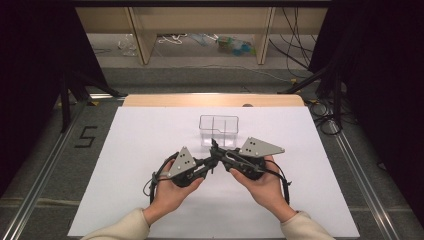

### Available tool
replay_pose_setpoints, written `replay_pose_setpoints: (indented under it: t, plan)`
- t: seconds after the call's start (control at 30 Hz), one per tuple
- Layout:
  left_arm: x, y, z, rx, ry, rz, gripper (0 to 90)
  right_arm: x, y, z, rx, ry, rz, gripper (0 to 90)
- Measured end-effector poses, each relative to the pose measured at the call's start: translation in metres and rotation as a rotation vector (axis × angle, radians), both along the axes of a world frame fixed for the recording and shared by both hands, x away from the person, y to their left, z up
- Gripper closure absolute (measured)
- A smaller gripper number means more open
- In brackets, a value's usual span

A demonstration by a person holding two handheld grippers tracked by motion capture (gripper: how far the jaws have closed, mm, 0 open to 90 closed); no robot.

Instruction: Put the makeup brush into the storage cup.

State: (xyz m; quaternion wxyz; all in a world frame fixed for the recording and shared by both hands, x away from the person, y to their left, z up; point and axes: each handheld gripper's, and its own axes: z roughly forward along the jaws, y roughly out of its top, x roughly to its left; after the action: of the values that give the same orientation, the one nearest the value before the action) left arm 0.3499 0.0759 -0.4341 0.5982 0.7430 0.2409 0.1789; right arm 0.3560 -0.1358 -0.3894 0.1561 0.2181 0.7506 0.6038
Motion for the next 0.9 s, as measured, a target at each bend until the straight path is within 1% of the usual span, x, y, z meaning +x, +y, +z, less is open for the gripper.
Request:
replay_pose_setpoints:
  t: [0.07,0.1,0.13,0.17,0.2,0.23,0.27,0.3,0.33,0.37,0.4,0.43,0.47,0.5,0.6,0.67,0.7,0.73,0.77,0.83,0.87,0.9]
  plan:
    - [0.000,0.001,0.001,0.008,0.000,0.003,85.0,0.000,0.000,-0.001,0.007,-0.010,-0.005,80.8]
    - [0.000,0.001,0.001,0.008,0.000,0.004,85.0,0.000,0.000,-0.001,0.007,-0.010,-0.005,80.8]
    - [0.001,0.001,0.001,0.008,0.006,0.008,85.0,0.001,-0.002,0.000,0.008,-0.014,-0.022,74.8]
    - [0.001,0.002,0.001,0.011,0.006,0.013,85.0,0.001,-0.002,0.000,0.021,-0.015,-0.013,72.2]
    - [0.002,0.003,0.001,0.011,0.007,0.013,85.0,0.001,-0.002,0.000,0.021,-0.015,-0.013,72.2]
    - [0.003,0.004,0.001,0.008,0.009,0.019,85.0,0.002,-0.003,0.001,0.019,-0.014,-0.013,69.2]
    - [0.003,0.005,0.001,0.004,0.009,0.026,85.0,0.002,-0.005,0.001,0.028,-0.020,-0.023,64.3]
    - [0.004,0.006,0.002,0.009,0.002,0.029,85.0,0.002,-0.006,0.001,0.029,-0.018,-0.017,62.0]
    - [0.004,0.007,0.002,0.005,0.005,0.032,85.0,0.003,-0.008,0.002,0.022,-0.022,-0.021,59.7]
    - [0.004,0.007,0.002,0.005,0.005,0.032,85.0,0.003,-0.008,0.001,0.027,-0.026,-0.027,57.7]
    - [0.004,0.008,0.002,0.006,-0.004,0.037,85.0,0.003,-0.009,0.001,0.029,-0.026,-0.025,55.8]
    - [0.004,0.008,0.002,0.006,-0.004,0.037,85.0,0.003,-0.009,0.001,0.029,-0.026,-0.025,55.8]
    - [0.004,0.009,0.003,0.010,-0.007,0.042,85.0,0.004,-0.011,0.000,0.023,-0.026,-0.023,52.5]
    - [0.005,0.010,0.003,0.009,-0.008,0.043,85.0,0.004,-0.012,0.000,0.029,-0.030,-0.019,51.4]
    - [0.005,0.010,0.004,0.009,-0.011,0.046,85.0,0.004,-0.012,-0.001,0.024,-0.032,-0.010,48.9]
    - [0.005,0.011,0.004,0.010,-0.013,0.049,85.0,0.003,-0.012,0.000,0.017,-0.029,-0.003,46.3]
    - [0.005,0.012,0.004,0.008,-0.014,0.050,85.0,0.002,-0.012,0.000,0.020,-0.030,0.003,43.6]
    - [0.005,0.012,0.004,0.008,-0.014,0.050,85.0,0.002,-0.012,0.000,0.020,-0.030,0.003,43.6]
    - [0.006,0.013,0.005,0.009,-0.018,0.052,85.0,0.002,-0.013,-0.001,0.012,-0.032,0.006,40.8]
    - [0.006,0.014,0.006,0.009,-0.019,0.053,85.0,0.002,-0.013,-0.001,0.018,-0.026,0.013,39.0]
    - [0.006,0.014,0.006,0.008,-0.022,0.056,85.0,0.002,-0.014,-0.003,0.014,-0.014,0.012,35.5]
    - [0.006,0.014,0.006,0.008,-0.022,0.056,85.0,0.002,-0.014,-0.003,0.014,-0.014,0.012,35.5]
